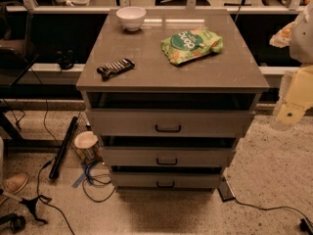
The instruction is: Open bottom drawer
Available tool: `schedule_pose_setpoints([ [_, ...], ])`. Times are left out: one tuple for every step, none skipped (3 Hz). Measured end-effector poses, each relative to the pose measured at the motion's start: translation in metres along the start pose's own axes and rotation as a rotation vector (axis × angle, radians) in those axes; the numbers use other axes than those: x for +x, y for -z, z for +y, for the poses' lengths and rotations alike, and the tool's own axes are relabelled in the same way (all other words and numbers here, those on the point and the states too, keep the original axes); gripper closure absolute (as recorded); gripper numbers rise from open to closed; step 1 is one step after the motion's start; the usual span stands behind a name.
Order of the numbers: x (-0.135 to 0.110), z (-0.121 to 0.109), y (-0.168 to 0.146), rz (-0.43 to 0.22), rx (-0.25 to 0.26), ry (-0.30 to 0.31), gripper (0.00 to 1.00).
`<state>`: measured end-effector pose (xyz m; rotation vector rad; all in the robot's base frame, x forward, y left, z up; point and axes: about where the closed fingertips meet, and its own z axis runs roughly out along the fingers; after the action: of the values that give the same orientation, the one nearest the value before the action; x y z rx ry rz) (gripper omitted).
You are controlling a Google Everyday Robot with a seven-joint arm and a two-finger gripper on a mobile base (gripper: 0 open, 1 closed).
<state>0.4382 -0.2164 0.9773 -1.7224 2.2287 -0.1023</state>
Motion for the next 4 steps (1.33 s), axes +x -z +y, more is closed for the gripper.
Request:
schedule_pose_setpoints([
  [0.001,0.002,-0.005,-0.002,-0.016,0.002,0.00],
  [0.004,0.009,-0.021,-0.009,-0.066,0.009,0.00],
  [0.011,0.031,-0.071,-0.073,-0.147,0.047,0.00],
  [0.033,0.068,-0.162,-0.152,-0.247,0.073,0.00],
])
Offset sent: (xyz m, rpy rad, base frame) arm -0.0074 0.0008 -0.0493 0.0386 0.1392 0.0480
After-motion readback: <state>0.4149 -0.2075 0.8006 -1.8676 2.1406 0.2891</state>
